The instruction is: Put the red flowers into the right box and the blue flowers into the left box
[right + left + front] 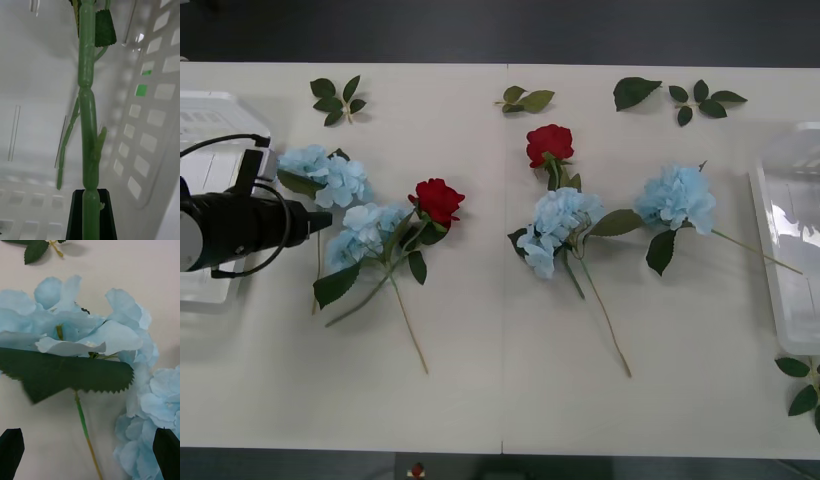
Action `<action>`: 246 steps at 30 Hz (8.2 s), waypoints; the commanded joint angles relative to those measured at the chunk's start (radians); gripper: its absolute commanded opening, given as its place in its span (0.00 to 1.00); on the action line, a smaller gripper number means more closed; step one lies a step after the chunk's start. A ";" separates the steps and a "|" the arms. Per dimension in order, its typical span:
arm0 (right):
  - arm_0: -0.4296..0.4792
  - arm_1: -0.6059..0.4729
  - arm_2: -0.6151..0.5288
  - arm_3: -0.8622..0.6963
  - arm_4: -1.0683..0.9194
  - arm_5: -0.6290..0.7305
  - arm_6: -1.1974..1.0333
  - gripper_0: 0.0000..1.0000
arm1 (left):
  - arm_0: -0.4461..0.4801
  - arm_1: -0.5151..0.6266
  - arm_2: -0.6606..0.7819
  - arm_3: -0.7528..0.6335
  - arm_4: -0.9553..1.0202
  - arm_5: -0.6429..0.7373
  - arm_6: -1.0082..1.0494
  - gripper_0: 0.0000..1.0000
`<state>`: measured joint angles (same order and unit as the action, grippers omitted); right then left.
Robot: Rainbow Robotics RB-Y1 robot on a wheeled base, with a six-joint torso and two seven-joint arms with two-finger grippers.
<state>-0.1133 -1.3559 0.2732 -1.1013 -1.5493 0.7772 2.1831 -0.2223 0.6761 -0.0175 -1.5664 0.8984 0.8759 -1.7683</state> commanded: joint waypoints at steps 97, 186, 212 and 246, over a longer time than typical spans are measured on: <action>-0.594 0.393 0.004 0.000 -0.226 0.570 0.489 0.00 | 0.104 0.367 0.274 0.144 -0.016 0.012 0.056 0.00; -0.700 1.098 0.014 -0.195 -0.469 0.257 0.391 0.00 | -0.040 -0.310 -0.001 -0.090 0.987 0.114 -0.937 0.00; -0.721 0.980 0.057 -0.195 -0.468 0.300 0.399 0.82 | -0.042 -0.187 0.065 -0.090 1.062 0.204 -0.772 0.00; -0.683 0.136 0.494 -0.709 -0.094 0.215 -0.367 0.82 | 0.242 0.258 0.653 -0.090 0.395 0.261 -0.120 0.00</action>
<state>-0.8034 -1.2171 0.7714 -1.7754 -1.6963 1.0050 1.8849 0.0061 0.9071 0.6282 -1.6330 1.3575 1.1855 -1.8624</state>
